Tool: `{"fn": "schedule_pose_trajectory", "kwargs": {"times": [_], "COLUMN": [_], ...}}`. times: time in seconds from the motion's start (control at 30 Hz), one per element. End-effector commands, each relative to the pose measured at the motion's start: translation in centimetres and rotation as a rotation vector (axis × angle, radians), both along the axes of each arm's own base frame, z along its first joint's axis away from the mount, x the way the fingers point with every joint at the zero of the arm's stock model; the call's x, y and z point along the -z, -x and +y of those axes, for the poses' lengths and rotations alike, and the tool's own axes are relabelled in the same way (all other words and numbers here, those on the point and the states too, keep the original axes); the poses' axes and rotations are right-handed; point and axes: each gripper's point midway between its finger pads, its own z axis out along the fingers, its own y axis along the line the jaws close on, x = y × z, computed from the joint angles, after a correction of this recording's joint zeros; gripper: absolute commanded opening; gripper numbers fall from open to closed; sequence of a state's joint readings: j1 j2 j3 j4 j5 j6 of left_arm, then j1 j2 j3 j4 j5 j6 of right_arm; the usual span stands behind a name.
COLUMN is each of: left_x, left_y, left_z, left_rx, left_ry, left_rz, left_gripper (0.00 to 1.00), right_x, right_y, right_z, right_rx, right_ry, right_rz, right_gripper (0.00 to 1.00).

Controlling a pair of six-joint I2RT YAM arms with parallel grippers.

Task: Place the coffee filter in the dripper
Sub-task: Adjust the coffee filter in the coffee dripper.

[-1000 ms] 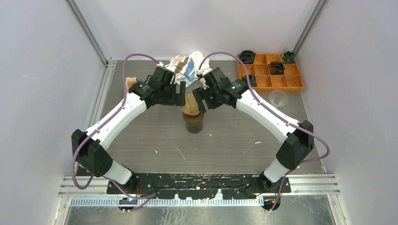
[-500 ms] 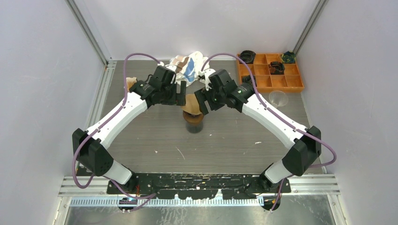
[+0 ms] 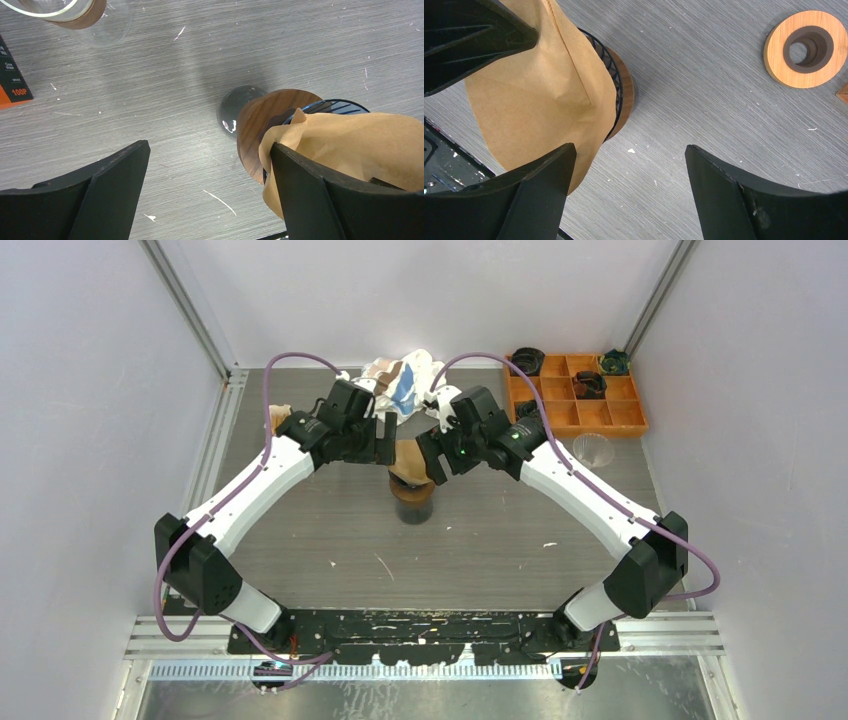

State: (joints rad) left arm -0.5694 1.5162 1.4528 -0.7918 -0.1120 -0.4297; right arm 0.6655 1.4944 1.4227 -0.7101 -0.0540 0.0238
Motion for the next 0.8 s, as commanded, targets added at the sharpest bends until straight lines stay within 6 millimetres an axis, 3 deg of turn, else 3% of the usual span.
{"fn": "schedule_pose_trajectory", "kwargs": {"times": [0.0, 0.27, 0.77], "left_x": [-1.7, -2.5, -3.5], "left_y": [-0.8, -0.6, -0.3], "left_z": [0.2, -0.5, -1.1], "left_rx": [0.002, 0.023, 0.04], "left_ry": [-0.003, 0.043, 0.09], "left_rz": [-0.05, -0.063, -0.078], "left_gripper": [0.94, 0.94, 0.95], "right_x": [-2.1, -3.5, -3.2], "right_y": [0.0, -0.4, -1.0], "right_z": [0.2, 1.0, 1.3], "right_rx": [-0.015, 0.003, 0.04], "right_ry": [-0.046, -0.107, -0.122], "right_rz": [-0.045, -0.061, -0.052], "right_gripper": [0.87, 0.87, 0.87]}}
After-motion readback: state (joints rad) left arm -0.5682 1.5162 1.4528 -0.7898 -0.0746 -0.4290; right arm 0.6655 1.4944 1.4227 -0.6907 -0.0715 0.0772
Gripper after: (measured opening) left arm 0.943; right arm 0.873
